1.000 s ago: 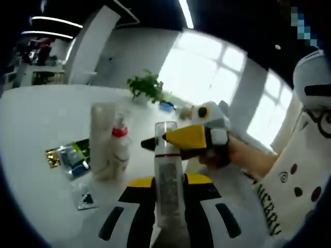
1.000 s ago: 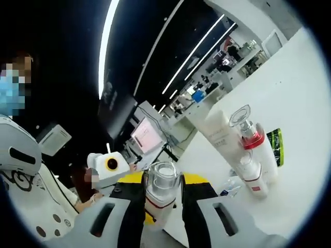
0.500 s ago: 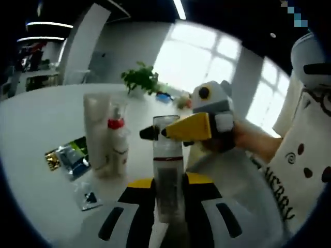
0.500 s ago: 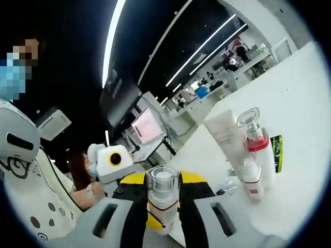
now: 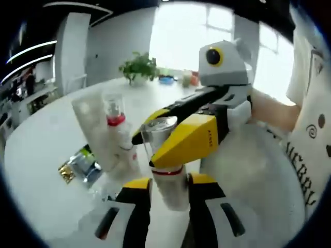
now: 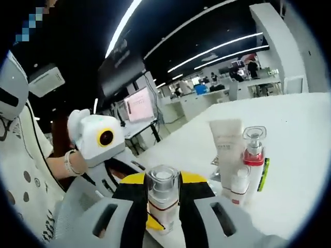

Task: Arrange the skincare products in the storage area until every visible bottle or jar stands upright without overlapping.

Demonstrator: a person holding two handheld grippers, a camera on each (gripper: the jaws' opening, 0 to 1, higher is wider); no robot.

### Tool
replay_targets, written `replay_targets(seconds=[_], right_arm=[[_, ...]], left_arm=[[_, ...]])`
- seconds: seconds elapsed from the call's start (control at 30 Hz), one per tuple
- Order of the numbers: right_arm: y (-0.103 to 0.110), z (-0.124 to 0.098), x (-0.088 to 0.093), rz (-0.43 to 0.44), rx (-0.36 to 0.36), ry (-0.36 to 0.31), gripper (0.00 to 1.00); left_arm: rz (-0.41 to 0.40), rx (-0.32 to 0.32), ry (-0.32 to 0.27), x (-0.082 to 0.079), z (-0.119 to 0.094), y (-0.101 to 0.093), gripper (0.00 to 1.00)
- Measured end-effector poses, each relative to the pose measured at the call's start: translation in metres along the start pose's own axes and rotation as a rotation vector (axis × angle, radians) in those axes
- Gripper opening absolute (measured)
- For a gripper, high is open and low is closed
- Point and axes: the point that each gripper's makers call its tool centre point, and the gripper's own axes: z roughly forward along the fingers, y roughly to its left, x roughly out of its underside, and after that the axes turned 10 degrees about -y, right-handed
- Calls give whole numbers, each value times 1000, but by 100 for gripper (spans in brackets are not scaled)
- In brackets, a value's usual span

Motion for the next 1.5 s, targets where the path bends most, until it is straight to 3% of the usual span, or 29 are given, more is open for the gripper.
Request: replay_targets(seconds=[0.6, 0.93, 1.5], right_arm=[[5, 6, 10, -99, -42, 55, 22], [-1, 8, 27, -214, -27, 140, 22], [-18, 11, 55, -248, -1, 212, 23]], left_arm=[[55, -7, 35, 17, 7, 6, 20], [103, -47, 36, 32, 15, 20, 18], [141, -51, 63, 57, 30, 31, 18]])
